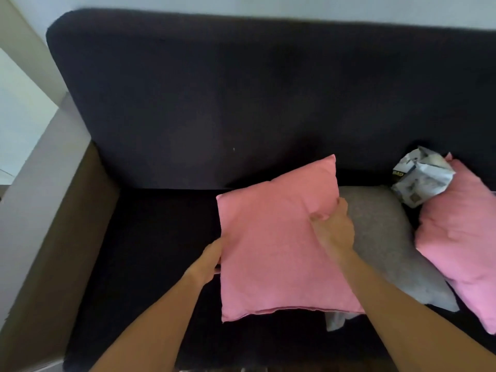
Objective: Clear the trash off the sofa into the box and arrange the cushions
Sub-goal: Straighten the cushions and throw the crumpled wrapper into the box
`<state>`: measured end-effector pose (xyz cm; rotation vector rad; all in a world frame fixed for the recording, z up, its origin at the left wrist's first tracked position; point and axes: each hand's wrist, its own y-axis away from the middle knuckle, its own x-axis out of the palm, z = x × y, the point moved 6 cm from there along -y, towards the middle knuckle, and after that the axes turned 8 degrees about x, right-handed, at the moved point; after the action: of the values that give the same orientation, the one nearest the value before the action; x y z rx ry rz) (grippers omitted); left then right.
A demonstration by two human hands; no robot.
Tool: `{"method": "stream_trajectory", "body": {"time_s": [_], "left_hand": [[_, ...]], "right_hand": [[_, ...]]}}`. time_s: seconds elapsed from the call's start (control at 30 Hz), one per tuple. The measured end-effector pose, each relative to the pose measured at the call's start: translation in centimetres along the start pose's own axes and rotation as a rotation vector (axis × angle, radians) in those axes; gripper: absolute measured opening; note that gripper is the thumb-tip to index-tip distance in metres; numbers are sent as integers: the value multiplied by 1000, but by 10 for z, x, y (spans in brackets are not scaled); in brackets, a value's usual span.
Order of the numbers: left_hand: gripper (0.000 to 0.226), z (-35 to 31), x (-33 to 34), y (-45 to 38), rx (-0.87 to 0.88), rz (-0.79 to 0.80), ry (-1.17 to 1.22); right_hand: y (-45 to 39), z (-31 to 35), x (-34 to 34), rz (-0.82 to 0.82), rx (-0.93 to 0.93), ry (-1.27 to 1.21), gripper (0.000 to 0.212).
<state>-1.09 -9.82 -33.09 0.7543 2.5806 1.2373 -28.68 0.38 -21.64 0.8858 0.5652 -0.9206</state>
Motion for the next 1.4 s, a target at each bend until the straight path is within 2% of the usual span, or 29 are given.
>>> {"method": "stream_trajectory", "body": {"time_s": [0.1, 0.2, 0.27, 0.33, 0.4, 0.43, 0.53, 0.73, 0.97, 1.1, 1.33, 1.4], "left_hand": [[61, 7, -14, 12, -19, 90, 80], [73, 5, -43, 24, -8, 59, 149], [69, -5, -69, 32, 57, 41, 149], [50, -21, -96, 42, 134, 28, 144], [31, -41, -123, 48, 247, -22, 117], [30, -51, -138, 50, 303, -66, 112], [59, -79, -188, 52, 418, -203, 110], [52, -128, -257, 43, 519, -299, 86], [54, -157, -266, 12, 513, -281, 75], [62, -152, -259, -5, 497, -279, 31], [87, -157, -255, -18, 476, -258, 47], [84, -159, -255, -20, 473, -253, 44]], "right_hand": [[16, 8, 0, -4, -22, -50, 63], [33, 18, 8, 35, -11, -145, 61], [44, 28, 21, 81, -21, -175, 64], [57, 46, 39, 134, -40, -202, 66], [66, 64, 55, 175, -62, -223, 68], [71, 74, 63, 190, -72, -229, 69], [86, 108, 89, 228, -88, -266, 70], [104, 162, 135, 285, -101, -300, 73], [96, 188, 155, 305, -27, -335, 77], [91, 192, 170, 386, 1, -324, 81], [98, 196, 176, 431, 53, -505, 80], [98, 196, 175, 447, 37, -508, 81]]}}
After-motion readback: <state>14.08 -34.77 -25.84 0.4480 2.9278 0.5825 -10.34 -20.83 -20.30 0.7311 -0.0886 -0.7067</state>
